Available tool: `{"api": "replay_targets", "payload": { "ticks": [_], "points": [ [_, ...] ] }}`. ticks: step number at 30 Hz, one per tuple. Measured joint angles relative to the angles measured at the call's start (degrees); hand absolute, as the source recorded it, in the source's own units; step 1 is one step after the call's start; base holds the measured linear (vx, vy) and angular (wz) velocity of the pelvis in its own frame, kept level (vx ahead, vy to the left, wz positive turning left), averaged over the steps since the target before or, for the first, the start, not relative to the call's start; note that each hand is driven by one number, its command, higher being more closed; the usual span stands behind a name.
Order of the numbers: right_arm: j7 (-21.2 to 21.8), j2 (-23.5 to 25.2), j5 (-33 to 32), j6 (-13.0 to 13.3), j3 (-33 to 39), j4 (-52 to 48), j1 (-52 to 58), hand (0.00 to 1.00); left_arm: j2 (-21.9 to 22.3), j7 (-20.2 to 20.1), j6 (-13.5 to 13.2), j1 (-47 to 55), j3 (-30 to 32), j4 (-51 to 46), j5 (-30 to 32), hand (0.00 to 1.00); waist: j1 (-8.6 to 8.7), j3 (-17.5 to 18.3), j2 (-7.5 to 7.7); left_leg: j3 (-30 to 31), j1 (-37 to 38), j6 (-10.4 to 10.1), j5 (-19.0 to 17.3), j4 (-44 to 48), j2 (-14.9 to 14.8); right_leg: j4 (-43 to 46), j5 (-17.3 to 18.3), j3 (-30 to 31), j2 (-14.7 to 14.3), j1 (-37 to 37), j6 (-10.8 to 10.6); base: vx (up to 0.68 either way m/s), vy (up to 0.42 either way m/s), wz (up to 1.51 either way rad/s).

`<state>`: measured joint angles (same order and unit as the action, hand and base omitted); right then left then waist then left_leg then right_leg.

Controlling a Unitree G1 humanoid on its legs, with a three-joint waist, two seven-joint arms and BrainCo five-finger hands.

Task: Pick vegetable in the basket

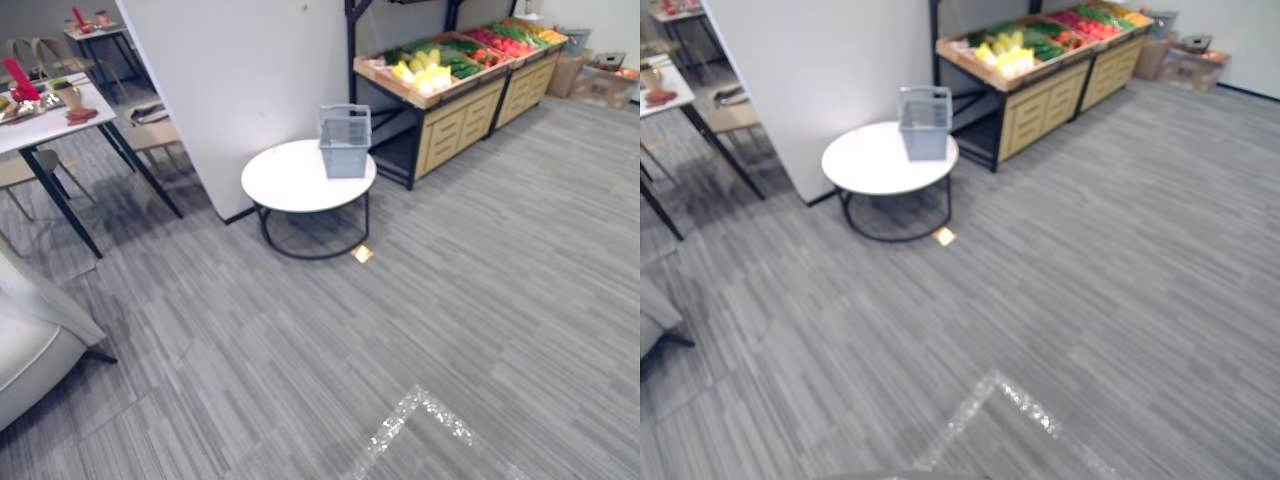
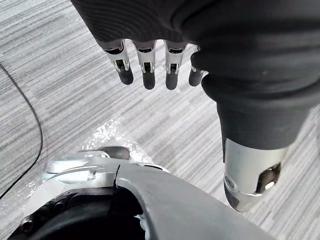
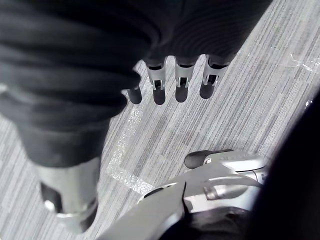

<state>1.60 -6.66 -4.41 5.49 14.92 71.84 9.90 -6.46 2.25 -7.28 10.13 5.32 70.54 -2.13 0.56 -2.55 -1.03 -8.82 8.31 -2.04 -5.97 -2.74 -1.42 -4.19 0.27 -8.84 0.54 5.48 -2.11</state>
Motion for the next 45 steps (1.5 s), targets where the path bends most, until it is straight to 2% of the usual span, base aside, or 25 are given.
{"api": "replay_targets", "payload": {
  "ticks": [1, 3, 4, 8, 9, 13, 14, 16, 17, 18, 23, 38, 45],
  "points": [
    [0.0, 0.2, 0.0, 0.0, 0.5, 0.1, -0.2, 0.0, 0.0, 0.0, 0.0, 0.0, 0.3, 0.1, 0.0, 0.0, -0.08, 0.1, -0.17, -0.1, 0.4, -0.1, -0.1, 0.0, 0.0, -0.1, 0.0, 0.0, 0.0, 0.3, 0.0, 0.03, -0.011, -0.06],
    [0.0, 0.3, 0.0, 0.0, 0.5, 0.1, -0.4, 0.0, 0.0, 0.0, 0.0, 0.0, 0.8, 0.2, -0.1, 0.0, -0.01, -0.3, 0.43, -0.2, 1.0, -0.3, -0.2, -0.1, 0.0, -0.4, 0.0, 0.1, 0.0, 0.9, -0.1, 0.01, -0.007, -0.04],
    [0.0, 0.3, 0.0, 0.0, 0.5, 0.1, -0.4, 0.0, 0.0, 0.0, 0.0, 0.0, 0.8, 0.2, -0.1, 0.0, -0.01, 0.0, -0.23, -0.2, 0.9, -0.3, -0.2, 0.0, 0.0, -0.7, -0.1, 0.1, 0.0, 1.0, -0.2, 0.0, 0.0, 0.0],
    [0.0, 0.3, 0.0, 0.0, 0.6, 0.1, -0.6, 0.0, 0.1, 0.0, -0.1, 0.0, 1.3, 0.2, -1.9, 0.0, -0.09, -0.6, 0.47, -0.3, 0.9, -0.3, -0.2, -0.1, -0.2, -0.8, -0.1, 0.1, -0.3, 0.9, -0.3, -0.05, -0.035, -0.02],
    [0.0, 0.3, 0.0, 0.0, 0.6, 0.1, -0.7, 0.0, 0.1, 0.1, -0.1, 0.0, 1.3, 0.2, -2.0, 0.0, -0.1, -0.3, -0.12, -0.3, 1.0, -0.3, -0.2, 0.0, -0.3, -0.9, -0.1, 0.1, -0.4, 0.9, -0.2, -0.04, -0.032, -0.02],
    [0.0, 0.3, 0.0, 0.0, 0.6, 0.1, -0.6, 0.0, 0.1, 0.2, -0.1, 0.2, 1.3, 0.2, -2.1, 0.0, -0.12, -0.6, 0.44, -1.0, 1.0, -0.3, -0.2, 0.1, -0.6, -0.9, -0.1, 0.1, -0.6, 0.9, -0.2, -0.05, -0.038, -0.05],
    [-0.1, 0.3, -0.1, 0.1, 0.5, 0.1, -0.6, 0.0, 0.1, 0.2, -0.2, 0.2, 1.2, 0.2, -2.2, 0.0, -0.16, -0.5, 0.0, -1.3, 1.0, -0.3, -0.2, 0.1, -0.7, -1.0, -0.1, 0.2, -0.7, 0.9, -0.2, -0.04, -0.035, -0.08],
    [-0.1, 0.3, -0.2, 0.3, 0.5, 0.0, -0.5, 0.0, 0.2, 0.4, -0.4, 0.2, 1.2, 0.3, -2.2, 0.0, -0.12, -0.6, 0.36, -1.4, 1.1, -0.3, -0.2, 0.1, -0.8, -1.0, -0.1, 0.3, -0.7, 0.9, -0.2, -0.04, -0.033, -0.05],
    [-0.2, 0.3, -0.2, 0.5, 0.5, 0.0, -0.5, 0.0, 0.2, 0.5, -0.6, 0.3, 1.2, 0.3, -2.2, 0.0, -0.12, -0.3, -0.55, -1.4, 1.0, -0.3, -0.2, 0.1, -0.8, -1.1, -0.1, 0.2, -0.8, 0.9, -0.2, -0.02, -0.031, 0.0],
    [-0.3, 0.3, -0.2, 0.9, 0.4, 0.0, -0.3, 0.0, 0.3, 0.9, -1.1, 0.4, 1.2, 0.2, -2.2, 0.0, -0.13, -0.5, 0.39, -1.4, 1.0, -0.3, -0.2, 0.0, -0.8, -1.1, -0.1, 0.2, -0.8, 0.9, -0.2, 0.0, 0.0, 0.0],
    [-1.2, 0.3, -0.2, 2.5, -0.2, -0.1, -0.1, 0.0, 0.5, 1.8, -2.1, 0.6, 1.2, 0.2, -2.2, 0.0, -0.11, -0.3, 0.06, -1.4, 1.0, -0.4, -0.2, -0.1, -0.9, -1.6, -0.2, 0.1, -0.9, 1.0, -0.3, 0.0, 0.0, 0.0],
    [-0.1, 0.4, -1.4, 2.3, 0.8, 0.0, -0.1, 0.0, 0.5, 1.5, -2.2, 0.3, 1.4, 1.2, -2.3, 0.0, -0.01, -0.6, 0.21, -1.6, 1.9, -0.7, -0.5, -0.1, -1.0, -1.7, -0.2, 0.1, -1.0, 1.9, -0.3, -0.02, -0.014, 0.0],
    [-0.3, 0.8, -2.8, 2.2, 2.1, 0.0, -0.3, 0.0, 0.4, 1.6, -2.2, 0.2, 1.3, 1.8, -4.2, 0.0, 0.77, -0.8, 0.1, -1.5, 2.1, -0.7, -0.5, 0.3, -1.0, -1.6, -0.2, 0.1, -1.0, 2.4, -0.3, -0.02, -0.01, 0.0]
  ]
}}
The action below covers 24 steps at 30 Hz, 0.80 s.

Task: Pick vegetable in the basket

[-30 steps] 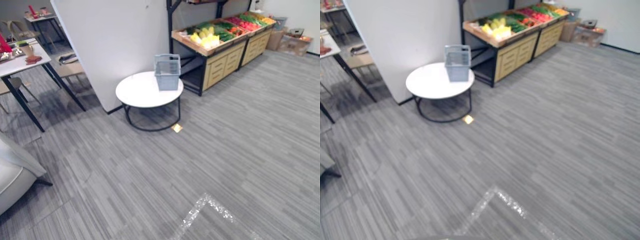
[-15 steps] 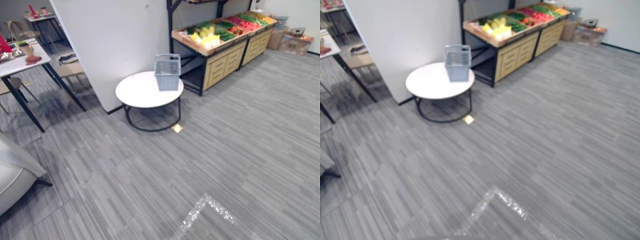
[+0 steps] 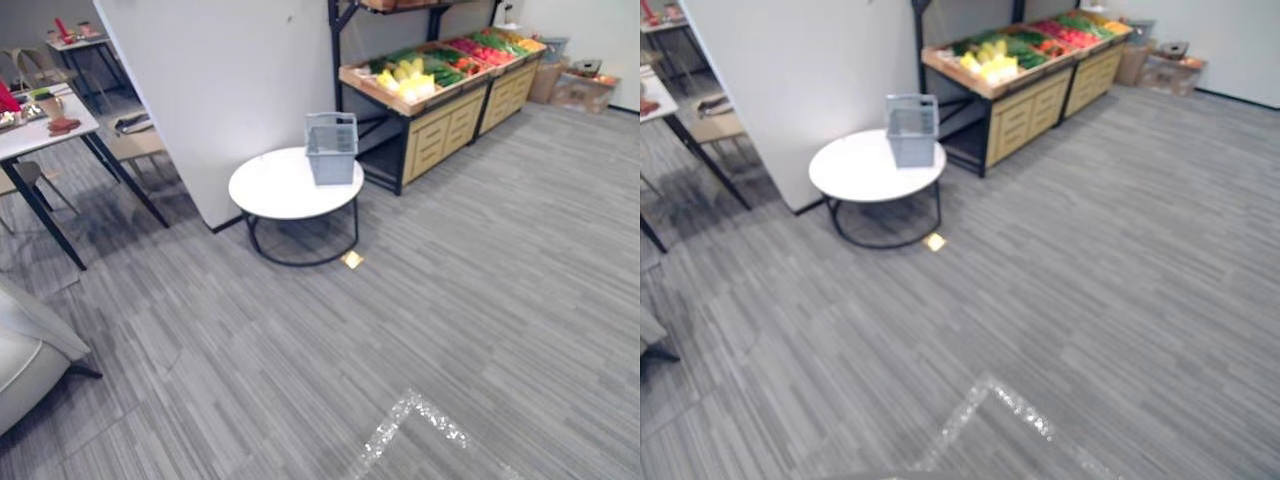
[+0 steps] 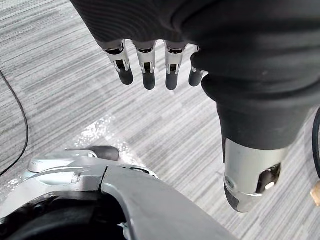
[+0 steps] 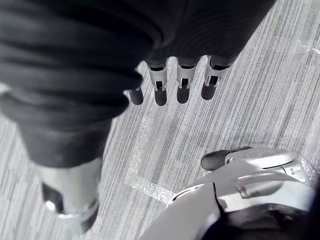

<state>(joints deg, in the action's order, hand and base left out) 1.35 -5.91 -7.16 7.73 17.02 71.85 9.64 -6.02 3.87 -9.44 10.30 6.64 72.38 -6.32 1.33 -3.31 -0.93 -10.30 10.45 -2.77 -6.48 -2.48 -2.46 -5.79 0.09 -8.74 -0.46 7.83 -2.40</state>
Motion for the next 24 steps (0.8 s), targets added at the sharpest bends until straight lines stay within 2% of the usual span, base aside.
{"api": "replay_targets", "payload": {
  "ticks": [6, 8, 9, 10, 12, 13, 14, 15, 16, 17, 19, 20, 21, 22, 24],
  "points": [
    [-1.9, -0.5, -0.7, 0.2, -4.4, -3.4, -2.4, 0.0, -0.6, 2.3, -0.1, -2.6, -1.9, -2.4, -2.5, 0.0, 0.14, -2.6, 0.02, -0.1, -3.7, -0.4, -0.2, 2.9, -0.9, 5.1, 1.5, 0.1, -0.2, -4.8, 1.5, -0.07, -0.041, -0.03],
    [-2.3, -0.6, -1.7, 0.6, -6.6, -5.9, -3.4, 0.0, -0.6, 3.5, -0.5, -3.9, -2.2, -5.0, -4.3, 0.0, 0.13, -3.4, 0.01, -0.1, -6.0, -1.0, -0.7, 4.5, -1.7, 7.3, 2.3, -0.1, -0.6, -7.3, 2.8, -0.06, -0.094, -0.04],
    [-2.4, -0.5, -2.5, 1.0, -7.9, -7.1, -4.5, 0.0, -0.6, 4.1, -1.2, -4.6, -2.2, -6.8, -4.9, 0.0, 0.15, -4.2, 0.41, -0.4, -7.3, -2.2, -1.9, 6.9, -2.4, 9.2, 3.5, -0.1, -0.9, -8.4, 3.6, -0.04, -0.087, -0.06],
    [-2.5, -0.9, -2.9, 1.6, -9.3, -8.8, -5.0, 0.0, -0.6, 4.7, -2.0, -5.2, -2.2, -8.8, -5.4, 0.0, 0.15, -4.8, 0.01, -0.4, -10.4, -2.8, -4.9, 12.7, -4.0, 11.2, 5.2, -0.4, -1.5, -9.7, 4.8, -0.05, -0.101, -0.09],
    [-2.7, -1.7, -2.9, 2.4, -11.5, -11.2, -5.0, 0.0, 0.1, 4.8, -2.6, -5.5, -2.2, -10.7, -7.1, 0.0, -0.04, -6.0, -0.9, -0.5, -13.1, -4.0, -8.1, 21.1, -6.9, 13.0, 6.7, -0.6, -3.0, -9.8, 5.7, -0.02, -0.124, -0.1],
    [-2.6, -1.8, -3.0, 2.7, -13.4, -12.6, -5.8, 0.0, 0.4, 4.6, -2.7, -5.6, -2.2, -12.0, -7.1, 0.0, 0.13, -6.7, -0.72, -0.4, -16.9, -3.0, -7.3, 30.3, -8.1, 14.1, 7.6, -0.8, -3.3, -9.7, 6.9, 0.01, -0.174, -0.12],
    [-2.3, -2.1, -3.0, 3.0, -15.6, -13.0, -5.9, 0.0, 0.7, 4.6, -2.9, -5.5, -2.2, -12.7, -7.1, 0.0, -0.03, -7.4, -0.26, 0.3, -21.5, -1.5, -4.0, 40.3, -9.2, 15.1, 8.5, -0.6, -3.2, -9.2, 7.7, 0.03, -0.142, -0.06],
    [-2.1, -2.2, -3.0, 3.1, -16.2, -13.0, -6.2, 0.0, 1.1, 4.4, -3.1, -5.5, -1.7, -13.2, -7.9, 0.0, -0.19, -8.0, -0.23, 0.6, -23.4, -1.2, -2.0, 44.2, -9.2, 15.3, 8.9, -0.4, -3.2, -8.2, 7.9, 0.09, -0.122, -0.07],
    [-2.1, -2.2, -3.0, 3.0, -16.5, -13.1, -6.7, 0.0, 1.2, 4.3, -3.3, -5.8, -1.7, -13.5, -8.7, 0.0, -0.3, -8.7, 0.13, 2.1, -25.7, -1.6, -2.1, 48.8, -8.6, 15.8, 9.7, -0.4, -2.8, -7.3, 7.9, 0.15, -0.066, 0.07],
    [-2.1, -2.2, -3.0, 2.9, -16.4, -12.9, -7.1, 0.0, 1.4, 4.1, -3.6, -5.8, -1.7, -13.5, -8.8, 0.0, -0.34, -9.0, 0.29, 4.1, -28.0, -2.8, -3.2, 50.6, -6.8, 16.5, 10.4, -0.4, -1.8, -6.7, 8.1, 0.21, -0.05, 0.11],
    [-2.1, -2.4, -3.0, 2.9, -16.4, -12.8, -8.3, 0.0, 1.4, 3.8, -3.9, -6.0, -1.5, -13.2, -8.8, 0.0, -0.44, -9.2, -0.03, 4.5, -30.2, -3.1, -4.0, 46.6, -4.6, 16.3, 10.8, 0.2, -0.6, -6.0, 7.9, 0.18, -0.009, -0.06],
    [-2.1, -2.5, -3.0, 2.9, -16.5, -12.4, -9.5, 0.0, 1.4, 3.6, -3.8, -6.0, -0.5, -12.7, -8.5, 0.0, -0.93, -9.4, -0.5, 4.0, -31.1, -2.9, -3.7, 40.0, -4.4, 15.6, 10.8, 1.0, -0.4, -5.6, 7.0, 0.2, 0.019, -0.4],
    [-2.1, -2.4, -3.0, 2.9, -17.0, -12.3, -10.2, 0.0, 1.3, 3.6, -3.7, -6.0, 0.9, -11.4, -8.5, 0.0, -1.94, -9.6, -0.79, 3.9, -31.2, -2.7, -2.4, 32.0, -4.5, 14.9, 11.3, 2.3, -0.4, -5.3, 6.1, 0.28, 0.029, -0.46],
    [-2.1, -2.3, -3.0, 2.9, -17.3, -12.3, -10.4, 0.0, 1.3, 3.6, -3.6, -5.9, 1.8, -10.5, -8.3, 0.0, -2.2, -9.6, -0.83, 4.2, -31.2, -2.6, -1.0, 27.4, -4.4, 14.4, 11.5, 2.9, -0.4, -4.8, 5.8, 0.35, 0.041, -0.43],
    [-2.1, -2.2, -3.0, 2.9, -17.5, -11.8, -10.6, 0.0, 1.6, 3.7, -2.0, -4.2, 3.9, -7.3, -5.9, 0.0, -2.86, -9.7, -1.37, 6.4, -30.6, -3.2, 5.5, 11.0, -4.4, 12.3, 12.3, 4.7, -0.8, -2.1, 4.3, 0.42, 0.07, -0.38]
  ]
}}
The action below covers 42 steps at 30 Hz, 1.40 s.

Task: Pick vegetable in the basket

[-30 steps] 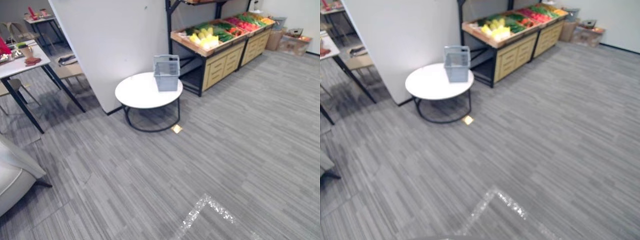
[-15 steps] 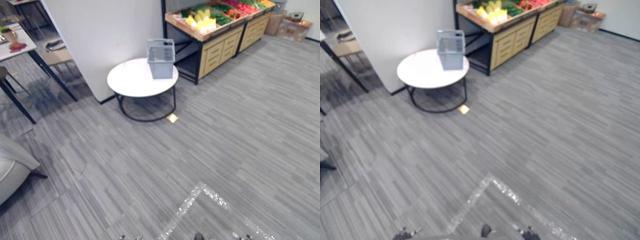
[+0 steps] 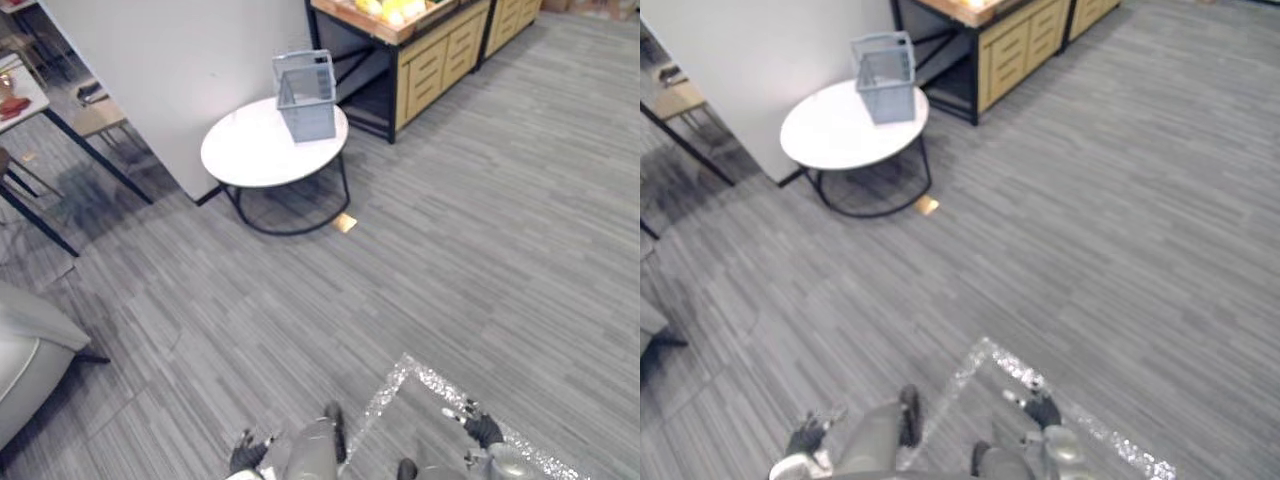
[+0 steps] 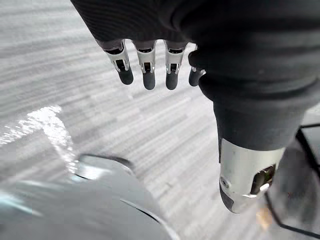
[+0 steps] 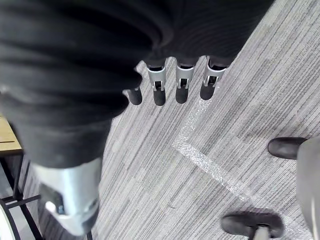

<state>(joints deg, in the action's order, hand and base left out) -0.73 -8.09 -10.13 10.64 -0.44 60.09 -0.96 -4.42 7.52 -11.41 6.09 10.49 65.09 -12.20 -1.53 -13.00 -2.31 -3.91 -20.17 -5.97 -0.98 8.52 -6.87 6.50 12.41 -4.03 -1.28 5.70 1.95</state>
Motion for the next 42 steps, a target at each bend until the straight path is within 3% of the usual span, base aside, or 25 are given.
{"api": "replay_targets", "payload": {
  "ticks": [3, 5, 6, 7, 9, 11, 12, 13, 15, 17, 20, 22, 24, 25, 26, 27, 29, 31, 33, 34, 35, 36, 37, 40, 42],
  "points": [
    [0.0, 0.0, 0.2, 0.0, 0.2, 2.5, 0.1, 0.0, 1.5, -0.6, 1.8, 3.3, 1.5, 2.8, 2.3, 0.0, -0.53, -0.1, -1.12, 1.4, 0.4, 0.2, 1.4, -3.8, -1.2, -1.6, 2.4, 2.3, -0.6, 5.0, -2.4, 0.42, 0.176, -0.47],
    [0.0, 0.1, 0.4, -0.1, 1.6, 4.2, 0.6, 0.0, 1.3, -1.3, 2.4, 5.1, 2.0, 3.3, 3.2, 0.0, -1.22, 0.9, -0.08, -0.9, 0.3, 1.7, 8.4, 0.0, 0.0, -1.1, 5.7, 4.7, 2.2, 7.1, -4.8, 0.58, 0.336, -0.53],
    [0.1, 0.5, 0.8, -0.1, 2.2, 4.5, 0.9, 0.0, 0.9, -1.3, 2.5, 5.5, 2.2, 3.4, 4.0, 0.0, -1.25, 1.4, 1.16, -2.1, -0.1, 3.0, 8.1, 1.2, 1.2, -0.6, 5.9, 5.1, 3.8, 7.0, -5.3, 0.65, 0.342, -0.23],
    [0.5, 1.1, 1.2, -0.1, 3.3, 5.9, 0.8, 0.0, -0.6, -1.2, 2.5, 4.1, 1.6, 3.2, 4.6, 0.0, -1.35, 2.7, 2.78, -3.7, -0.6, 4.9, 5.0, 1.7, 4.1, 7.1, 5.4, 6.5, 7.0, 2.0, -6.3, 0.55, 0.272, -0.05],
    [0.9, 1.4, 1.3, -0.3, 5.3, 6.5, 1.4, 0.0, -1.2, -1.2, 2.3, 2.9, 1.1, 3.1, 4.6, 0.0, -1.5, 2.8, 3.19, -4.9, 0.6, 6.7, 3.6, 2.2, 5.7, 15.6, 4.5, 7.8, 8.4, -1.3, -7.7, 0.49, 0.26, 0.03],
    [1.2, 1.5, 1.4, -0.6, 9.5, 7.7, 2.9, 0.0, -2.0, -1.2, 2.2, 2.0, 0.9, 2.6, 4.6, 0.0, -0.61, 2.6, 3.84, -5.3, 6.0, 8.9, -1.2, 4.0, 8.9, 34.9, -4.1, 7.3, 11.0, -6.7, -7.4, 0.59, 0.309, 0.13],
    [1.1, 1.2, 1.5, -0.6, 10.9, 7.9, 3.9, 0.0, -2.0, -1.2, 2.1, 1.7, -0.3, 1.6, 4.6, 0.0, 0.44, 2.4, 3.66, -4.7, 9.5, 9.8, -4.1, 4.9, 9.6, 45.5, -10.3, 6.9, 11.9, -9.8, -9.2, 0.62, 0.294, 0.16],
    [1.1, 1.2, 2.3, -0.6, 11.9, 8.0, 5.0, 0.0, -2.4, -1.2, 2.1, 0.8, -1.8, 0.3, 4.5, 0.0, 0.75, 2.4, 3.55, -4.2, 12.8, 10.3, -6.2, 5.1, 9.8, 53.5, -9.3, 5.8, 12.3, -13.5, -8.2, 0.5, 0.222, 0.17],
    [1.1, 1.4, 3.2, -1.0, 13.1, 8.3, 6.5, 0.0, -2.8, -1.0, 2.0, -0.9, -3.7, -2.1, 4.5, 0.0, 1.47, 2.0, 2.96, -2.7, 18.5, 10.5, -7.6, 2.4, 10.0, 57.7, -6.2, 2.2, 12.3, -18.1, -7.0, 0.41, 0.122, 0.22],
    [1.1, 1.7, 3.6, -1.7, 15.7, 8.3, 8.1, 0.0, -2.7, -0.8, 1.9, -3.0, -4.0, -4.2, 4.5, 0.0, 2.54, 1.9, 2.98, -1.1, 23.3, 10.9, -8.7, -0.4, 9.9, 54.1, -2.8, -1.2, 12.1, -22.3, -6.2, 0.43, 0.025, 0.38],
    [0.9, 3.0, 4.0, -2.5, 19.2, 8.2, 10.2, 0.0, -1.1, 0.3, 1.8, -6.0, -4.0, -7.8, 4.4, 0.0, 3.1, 1.8, 2.71, 1.0, 28.6, 10.0, -12.4, -1.4, 8.3, 35.5, -2.1, -4.6, 10.3, -26.3, -6.2, 0.53, -0.087, 0.31],
    [0.5, 4.7, 4.0, -3.0, 19.3, 7.8, 11.3, 0.0, -0.2, 1.2, 1.5, -7.3, -3.8, -9.3, 4.4, 0.0, 3.08, 1.8, 2.48, 2.4, 31.1, 8.7, -14.9, -1.5, 6.7, 19.5, -4.0, -4.8, 8.9, -26.7, -7.1, 0.53, -0.152, 0.34],
    [0.4, 5.1, 4.0, -3.0, 20.6, 7.1, 11.6, 0.0, 1.1, 1.3, 0.6, -8.2, -2.8, -10.3, 4.5, 0.0, 3.13, 2.3, 3.05, 4.6, 33.0, 6.6, -18.6, -1.9, 5.5, 1.4, -8.7, -2.3, 8.5, -26.9, -7.9, 0.57, -0.238, 0.46],
    [0.4, 5.1, 4.0, -3.0, 20.8, 7.0, 11.5, 0.0, 1.6, 1.3, 0.6, -8.2, -2.3, -10.2, 4.5, 0.0, 3.18, 2.4, 2.91, 5.0, 34.5, 6.0, -19.2, -2.7, 4.8, 1.1, -10.6, -2.1, 8.4, -27.1, -7.7, 0.68, -0.276, 0.46],
    [0.4, 5.0, 4.0, -3.1, 20.7, 6.3, 11.6, 0.0, 2.8, 1.4, 0.6, -7.3, -0.9, -9.8, 4.5, 0.0, 3.36, 3.3, 1.81, 5.2, 35.9, 5.3, -19.2, -3.2, 2.6, 3.7, -15.6, -2.7, 7.4, -27.1, -7.2, 0.74, -0.286, 0.48],
    [0.4, 4.8, 4.1, -2.9, 21.0, 5.5, 11.1, 0.0, 3.3, 1.3, 0.6, -7.3, -0.8, -8.2, 4.5, 0.0, 3.39, 3.4, 1.56, 5.6, 35.9, 3.1, -17.5, -1.4, 1.5, 8.1, -17.2, -3.0, 7.2, -27.8, -5.2, 0.74, -0.296, 0.47],
    [0.4, 3.8, 4.6, -2.9, 21.6, 5.6, 9.8, 0.0, 4.6, 1.3, 0.7, -6.6, -0.1, -5.3, 4.5, 0.0, 3.0, 4.5, -0.45, 6.5, 35.1, 2.0, -14.7, 2.4, -0.5, 12.1, -13.6, -5.2, 5.6, -27.3, -2.7, 0.63, -0.275, 0.24],
    [0.6, 3.4, 5.3, -2.5, 21.5, 4.8, 7.7, 0.0, 5.8, 0.7, 1.6, -5.0, 3.1, -0.5, 4.8, 0.0, 3.2, 4.6, -0.72, 8.0, 28.6, 0.1, -4.6, 19.1, -1.0, 10.5, -10.6, -7.1, 4.9, -21.7, -0.9, 0.8, -0.34, 0.27],
    [0.6, 2.7, 5.4, -2.7, 20.0, 4.3, 7.7, 0.0, 5.2, 0.6, 1.8, -4.4, 5.8, -0.4, 6.3, 0.0, 2.76, 4.1, -0.17, 8.7, 21.9, -3.4, 5.7, 35.5, -1.6, 6.3, -9.0, -8.0, 4.6, -14.6, -0.7, 0.57, -0.207, 0.27],
    [0.6, 2.4, 5.4, -2.8, 19.6, 4.3, 7.1, 0.0, 4.8, 0.0, 1.9, -3.2, 6.7, 0.5, 6.0, 0.0, 2.33, 3.9, -0.61, 6.0, 18.0, -3.7, 3.9, 45.3, -3.2, 4.0, -8.4, -8.0, 3.7, -10.0, 0.2, 0.51, -0.156, 0.0],
    [0.7, 2.6, 5.4, -2.8, 19.6, 4.3, 6.8, 0.0, 4.8, -0.3, 1.9, -3.0, 8.2, 0.4, 5.8, 0.0, 2.29, 4.0, -0.64, 4.6, 16.3, -3.5, 1.9, 48.6, -4.1, 3.0, -8.2, -7.9, 3.3, -7.9, 0.5, 0.53, -0.148, -0.14],
    [0.7, 2.7, 5.2, -2.8, 19.8, 4.3, 6.3, 0.0, 4.6, -1.0, 1.9, -2.9, 10.8, 0.2, 5.8, 0.0, 1.5, 3.9, -0.4, -0.2, 12.8, -0.8, -3.5, 52.9, -5.3, 0.4, -7.4, -6.7, 3.5, -2.8, 0.8, 0.4, -0.091, -0.16],
    [0.8, 2.8, 5.1, -2.8, 19.7, 4.4, 6.0, 0.0, 4.6, -1.3, 1.9, -2.9, 11.5, -0.1, 5.8, 0.0, 1.05, 3.9, -0.32, -1.8, 11.7, 0.0, -5.3, 52.9, -5.5, -0.2, -6.9, -6.2, 3.8, -1.3, 0.6, 0.41, -0.067, -0.28],
    [1.0, 3.0, 5.0, -2.6, 19.6, 4.9, 4.3, 0.0, 4.2, -1.6, 1.9, -2.7, 12.4, -0.5, 5.7, 0.0, 0.52, 3.6, -0.77, -5.0, 5.2, 1.6, -10.3, 45.0, -5.3, -1.3, -2.9, -4.9, 5.1, 2.6, -2.2, 0.21, 0.051, -0.19],
    [1.0, 2.6, 4.8, -2.4, 18.7, 5.0, 4.5, 0.0, 3.5, -1.5, 2.0, -0.9, 11.8, -0.4, 5.8, 0.0, 0.19, 3.6, -0.6, -7.0, 3.8, 2.0, -10.1, 25.0, -3.5, -0.7, -0.1, -4.3, 7.2, 4.8, -4.7, 0.34, 0.214, -0.13]
  ]
}}
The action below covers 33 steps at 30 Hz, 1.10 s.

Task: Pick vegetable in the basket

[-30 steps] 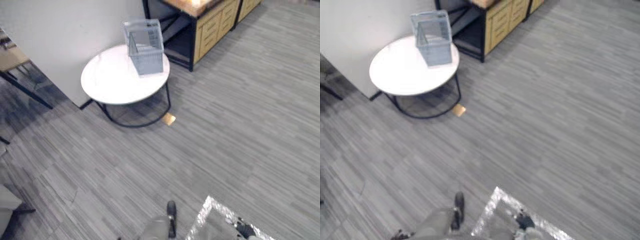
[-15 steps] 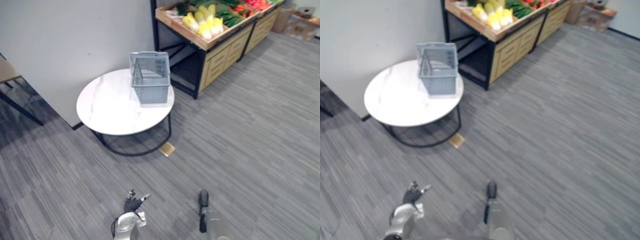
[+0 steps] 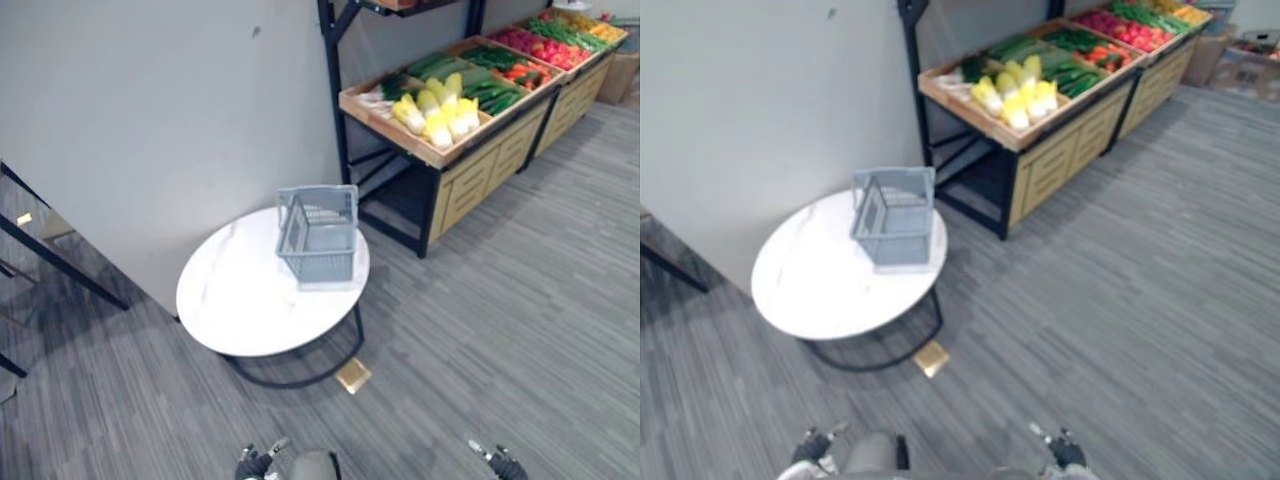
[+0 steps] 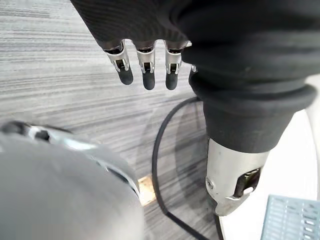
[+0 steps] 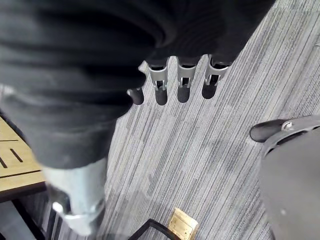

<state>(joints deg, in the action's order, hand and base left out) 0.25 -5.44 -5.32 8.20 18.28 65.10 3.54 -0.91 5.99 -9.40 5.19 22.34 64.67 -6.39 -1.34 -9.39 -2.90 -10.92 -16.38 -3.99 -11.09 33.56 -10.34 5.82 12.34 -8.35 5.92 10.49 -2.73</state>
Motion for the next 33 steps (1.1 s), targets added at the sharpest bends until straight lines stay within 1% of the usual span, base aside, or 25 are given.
{"api": "replay_targets", "payload": {
  "ticks": [1, 2, 3, 4, 5, 6, 8, 9, 10, 12, 13, 14, 15, 16, 18, 21, 22, 23, 24, 25, 26, 27, 28, 30, 33],
  "points": [
    [0.0, -0.3, -0.1, 0.0, -0.6, 0.1, 0.1, 0.0, 0.0, 0.1, 0.0, 0.8, -0.4, 0.3, 0.0, 0.0, 0.01, 0.0, -0.03, -0.1, 0.4, 0.2, 0.6, -5.6, 0.7, 0.1, 0.7, 0.2, 0.5, 0.5, -0.7, 0.45, 0.313, -0.28],
    [-0.1, -1.0, -0.3, 0.0, -1.5, 0.1, 0.5, 0.0, 0.1, 0.1, 0.1, 2.9, -1.6, 0.9, -0.2, 0.0, -0.46, 0.3, -0.72, 0.5, 1.6, 0.2, 6.8, -16.9, 1.4, -0.1, 2.5, 1.6, 0.7, 2.0, -2.2, 0.33, 0.246, -0.31],
    [-0.1, -1.3, -0.3, 0.0, -2.6, 0.4, 0.5, 0.0, 0.0, 0.1, 0.2, 4.0, -2.4, 1.6, 0.1, 0.0, -0.87, 0.5, -0.28, 0.2, 2.0, 0.6, 9.7, -17.4, 2.0, -0.8, 2.8, 2.5, 0.9, 2.7, -2.0, 0.44, 0.288, -0.33],
    [0.0, -0.9, -0.3, 0.0, -4.7, 0.7, 0.4, 0.0, -1.1, 0.1, 0.4, 5.3, -2.9, 2.1, 0.0, 0.0, -0.98, 1.4, 0.53, -0.6, 1.8, 1.5, 8.8, -16.8, 3.6, -1.6, 3.2, 3.5, 2.1, 3.1, -1.2, 0.48, 0.229, -0.06],
    [0.3, -0.1, -0.3, 0.1, -6.5, 1.0, 0.1, 0.0, -2.4, 0.3, 0.6, 5.3, -3.8, 2.8, 0.1, 0.0, -0.65, 2.0, 2.88, -0.9, 1.0, 2.7, 7.4, -16.1, 5.3, -1.2, 2.6, 5.9, 2.8, 2.5, -1.3, 0.57, 0.245, 0.16],
    [0.3, 0.6, -0.3, 0.1, -7.4, 1.1, -0.4, 0.0, -3.1, 0.3, 0.8, 4.9, -4.0, 3.3, 0.3, 0.0, -0.72, 2.1, 3.75, -1.0, 1.2, 3.3, 6.6, -16.2, 6.7, 0.8, 1.5, 6.4, 4.0, 1.4, -1.8, 0.47, 0.198, 0.22],
    [0.8, 0.9, -0.2, 0.1, -7.8, 1.1, -0.8, 0.0, -3.1, 0.3, 0.8, 5.2, -4.1, 3.7, 0.4, 0.0, -1.29, 2.2, 4.07, -2.5, 4.4, 4.6, 5.2, -17.6, 8.0, 8.9, 0.6, 10.4, 5.2, -1.1, -2.4, 0.4, 0.22, -0.16],
    [1.4, 0.9, -0.2, 0.3, -8.3, 1.1, -1.0, 0.0, -3.3, 0.3, 0.8, 5.6, -4.2, 3.8, 0.4, 0.0, -1.99, 2.1, 4.01, -3.9, 8.4, 4.9, 4.4, -20.0, 8.7, 21.0, -0.8, 13.2, 5.5, -5.8, -4.7, 0.45, 0.214, -0.45],
    [1.7, 1.0, -0.3, 0.7, -9.1, 1.0, -1.0, 0.0, -3.3, 0.3, 0.8, 6.1, -4.7, 3.8, 0.4, 0.0, -1.71, 2.1, 3.99, -4.5, 11.3, 5.2, 3.9, -21.5, 9.0, 29.8, -4.4, 14.5, 5.6, -9.0, -9.2, 0.36, 0.144, -0.38],
    [1.7, 0.8, -0.2, 1.3, -10.2, 0.6, -1.5, 0.0, -4.2, 0.3, 1.0, 6.0, -8.0, 3.7, 0.3, 0.0, -0.51, 1.9, 3.65, -4.1, 15.9, 6.4, 2.6, -22.8, 9.2, 43.6, -9.7, 15.0, 4.9, -13.8, -13.4, 0.36, 0.092, 0.01],
    [1.7, 0.9, -0.3, 1.7, -10.2, 0.5, -1.7, 0.0, -4.9, 0.3, 1.2, 5.1, -9.6, 3.8, 0.3, 0.0, -0.35, 1.5, 3.97, -3.5, 19.4, 6.5, 1.9, -23.9, 9.3, 51.0, -8.7, 13.0, 4.7, -17.1, -11.8, 0.34, 0.048, 0.13],
    [1.7, 0.9, -0.3, 1.8, -10.3, 0.3, -1.7, 0.0, -5.1, 0.3, 1.2, 4.9, -10.0, 3.7, 0.3, 0.0, -0.29, 1.5, 4.04, -3.2, 20.3, 6.5, 1.7, -24.4, 9.3, 52.6, -8.3, 11.9, 4.8, -17.9, -11.1, 0.32, -0.004, 0.29],
    [1.6, 0.7, -0.3, 2.0, -10.6, -0.4, -1.6, 0.0, -5.4, 0.4, 1.1, 3.7, -11.0, 3.6, 0.2, 0.0, 0.14, 1.5, 4.03, -2.2, 23.4, 6.5, 1.7, -26.2, 8.9, 54.0, -5.8, 7.0, 5.4, -20.1, -6.7, 0.3, -0.042, 0.45],
    [1.6, 0.4, -0.3, 2.1, -11.0, -1.3, -1.6, 0.0, -5.4, 0.6, 1.1, 2.8, -10.9, 3.4, -0.1, 0.0, 0.53, 1.5, 3.98, -1.0, 25.3, 6.4, 1.7, -27.4, 8.4, 50.7, -3.6, 3.1, 6.1, -21.6, -3.5, 0.3, -0.061, 0.57],
    [1.7, 0.2, -0.3, 2.2, -11.4, -1.6, -1.6, 0.0, -5.2, 0.9, 0.8, 1.6, -10.9, 2.7, -0.2, 0.0, 1.53, 1.5, 3.66, 0.9, 26.2, 5.4, 1.3, -27.9, 6.8, 39.1, -2.7, -0.9, 6.2, -22.3, -2.0, 0.29, -0.132, 0.64],
    [1.6, 0.2, -1.6, 2.1, -11.3, -1.5, -1.8, 0.0, -4.9, 1.4, 0.6, 1.0, -10.8, 2.4, -0.2, 0.0, 1.38, 1.4, 3.51, 3.6, 27.1, 2.5, -0.3, -28.2, 4.3, 17.5, -4.1, -0.2, 6.3, -22.3, -3.3, 0.32, -0.281, 0.46],
    [1.6, 0.2, -1.6, 2.1, -11.3, -1.5, -1.8, 0.0, -4.9, 1.6, 0.6, 0.8, -10.8, 2.4, -0.2, 0.0, 1.38, 1.4, 3.52, 4.0, 27.3, 1.7, -0.8, -28.1, 3.8, 14.0, -4.8, 0.5, 6.5, -22.4, -3.6, 0.34, -0.352, 0.33],
    [1.6, 0.2, -1.6, 2.0, -11.3, -1.5, -1.9, 0.0, -4.8, 1.7, 0.6, 1.2, -10.6, 2.5, -0.2, 0.0, 1.27, 1.4, 3.51, 4.9, 27.7, -0.3, -1.9, -28.1, 2.5, 8.7, -7.1, 2.1, 6.8, -22.6, -3.8, 0.33, -0.415, 0.31],
    [1.6, 0.2, -1.6, 2.0, -11.2, -1.5, -2.2, 0.0, -4.9, 1.7, 0.6, 1.6, -10.3, 2.5, -0.2, 0.0, 1.22, 1.4, 3.84, 5.7, 28.0, -2.5, -3.6, -28.1, 1.1, 5.2, -8.4, 3.9, 7.2, -22.7, -4.1, 0.33, -0.449, 0.26],
    [1.6, 0.2, -1.6, 1.9, -11.1, -1.4, -2.2, 0.0, -4.9, 1.8, 0.6, 1.8, -10.0, 2.5, -0.1, 0.0, 1.12, 1.4, 4.02, 6.1, 28.6, -3.5, -4.3, -28.2, 0.4, 5.1, -10.5, 4.0, 7.3, -22.8, -5.9, 0.34, -0.505, 0.24],
    [1.6, -0.4, -1.8, 1.8, -10.5, -1.3, -2.3, 0.0, -4.2, 1.7, 0.7, 2.1, -9.0, 3.1, 0.0, 0.0, 1.2, 1.3, 2.95, 6.9, 29.7, -4.9, -5.3, -28.7, -2.0, 8.9, -13.0, 3.0, 4.9, -23.4, -6.7, 0.36, -0.484, 0.19],
    [1.4, -1.7, -1.8, 1.8, -10.1, -1.4, -2.6, 0.0, -3.0, 1.5, 0.7, 2.2, -8.4, 3.8, 0.3, 0.0, 1.03, 1.6, 1.07, 8.9, 30.0, -4.6, -4.2, -29.0, -3.8, 13.3, -9.2, 1.9, 3.1, -24.9, -5.1, 0.43, -0.531, 0.22],
    [1.5, -2.6, -1.8, 1.4, -10.2, -1.1, -2.9, 0.0, -2.5, 1.2, 0.7, 2.1, -8.0, 3.8, 0.3, 0.0, 0.97, 1.4, 0.46, 10.2, 30.4, -5.4, -0.8, -29.4, -4.5, 16.6, -7.0, 1.1, 2.8, -25.3, -4.0, 0.33, -0.4, 0.24],
    [1.6, -3.3, -1.8, 1.2, -10.4, -1.2, -2.4, 0.0, -1.6, 1.2, 0.7, 2.5, -6.2, 3.8, 0.3, 0.0, 1.24, 2.0, -0.27, 11.4, 30.1, -6.6, 3.4, -29.1, -5.7, 18.0, -5.2, -1.1, 2.1, -24.5, -2.3, 0.32, -0.37, 0.29],
    [1.6, -3.5, -1.9, 1.2, -12.2, -1.2, -2.4, 0.0, -1.5, 1.2, 0.7, 2.1, -5.0, 3.7, -0.1, 0.0, 1.87, 3.5, -0.53, 14.7, 23.5, -5.8, 9.3, -25.0, -7.5, 14.9, -4.1, -5.1, 0.8, -23.3, -0.7, 0.3, -0.353, 0.58]
  ]
}}
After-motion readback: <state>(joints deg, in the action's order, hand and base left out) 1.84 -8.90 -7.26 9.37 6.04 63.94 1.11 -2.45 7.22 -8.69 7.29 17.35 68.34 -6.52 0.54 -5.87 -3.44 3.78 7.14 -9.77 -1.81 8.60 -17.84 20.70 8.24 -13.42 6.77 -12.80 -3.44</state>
